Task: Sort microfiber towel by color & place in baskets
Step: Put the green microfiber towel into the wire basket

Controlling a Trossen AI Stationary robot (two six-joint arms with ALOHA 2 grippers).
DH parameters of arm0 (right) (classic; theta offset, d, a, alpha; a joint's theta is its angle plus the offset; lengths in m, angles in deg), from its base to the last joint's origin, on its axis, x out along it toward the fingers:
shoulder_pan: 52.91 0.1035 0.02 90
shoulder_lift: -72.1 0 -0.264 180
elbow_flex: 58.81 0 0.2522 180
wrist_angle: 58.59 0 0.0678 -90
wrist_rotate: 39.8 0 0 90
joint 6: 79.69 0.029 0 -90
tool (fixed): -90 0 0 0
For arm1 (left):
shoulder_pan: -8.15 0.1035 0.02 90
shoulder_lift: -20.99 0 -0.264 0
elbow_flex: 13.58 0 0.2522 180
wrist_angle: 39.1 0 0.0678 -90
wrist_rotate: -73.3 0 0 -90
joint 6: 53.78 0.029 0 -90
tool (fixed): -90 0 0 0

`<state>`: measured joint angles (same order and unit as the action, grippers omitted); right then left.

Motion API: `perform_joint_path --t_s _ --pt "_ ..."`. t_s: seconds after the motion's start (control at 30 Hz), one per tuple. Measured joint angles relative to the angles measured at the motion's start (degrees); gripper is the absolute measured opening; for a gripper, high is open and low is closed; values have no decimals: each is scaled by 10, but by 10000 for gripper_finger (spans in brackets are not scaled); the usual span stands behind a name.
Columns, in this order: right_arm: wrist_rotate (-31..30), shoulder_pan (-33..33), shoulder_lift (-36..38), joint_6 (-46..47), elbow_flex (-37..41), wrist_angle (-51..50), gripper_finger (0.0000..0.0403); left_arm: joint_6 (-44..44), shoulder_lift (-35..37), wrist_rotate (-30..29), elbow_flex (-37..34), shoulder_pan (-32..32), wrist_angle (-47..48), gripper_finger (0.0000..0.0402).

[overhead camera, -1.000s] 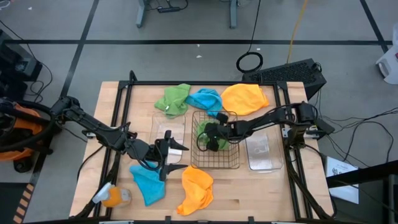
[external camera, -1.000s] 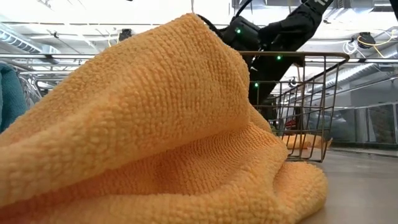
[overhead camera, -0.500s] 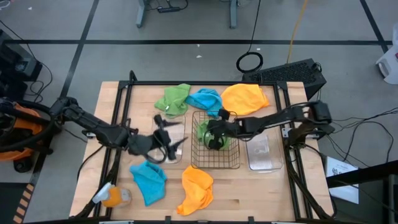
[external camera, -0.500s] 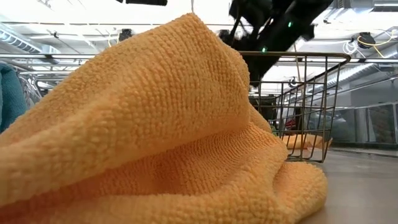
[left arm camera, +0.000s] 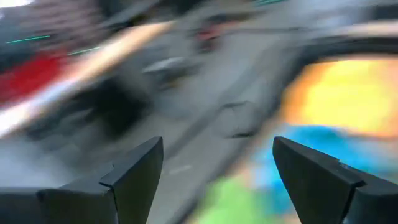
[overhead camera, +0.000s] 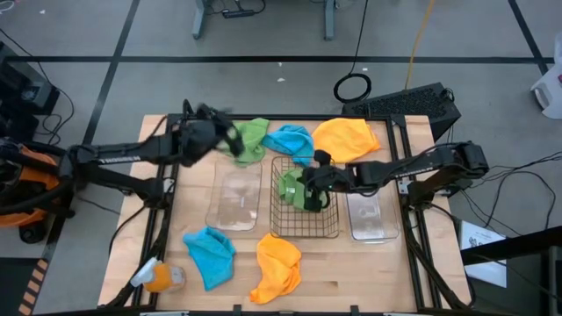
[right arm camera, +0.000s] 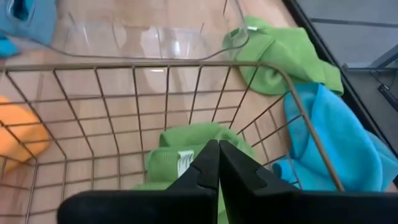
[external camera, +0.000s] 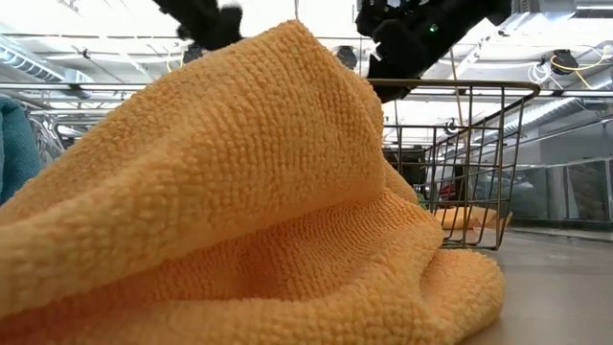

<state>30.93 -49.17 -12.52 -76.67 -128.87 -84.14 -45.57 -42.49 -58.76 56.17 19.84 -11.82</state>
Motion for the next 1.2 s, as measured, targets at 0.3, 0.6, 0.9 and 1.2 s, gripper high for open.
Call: perform_joint_path --t_s 0.3,0.6,0.9,1.2 --pt "-1 5 -9 -1 0 4 2 32 -7 260 0 168 81 308" --pt "-1 8 -9 1 0 6 2 10 -31 291 0 248 91 308" --pt "-1 10 -9 8 0 9 2 -10 -58 402 6 277 107 308" --pt "1 13 -9 19 0 9 2 26 -182 623 46 360 168 308"
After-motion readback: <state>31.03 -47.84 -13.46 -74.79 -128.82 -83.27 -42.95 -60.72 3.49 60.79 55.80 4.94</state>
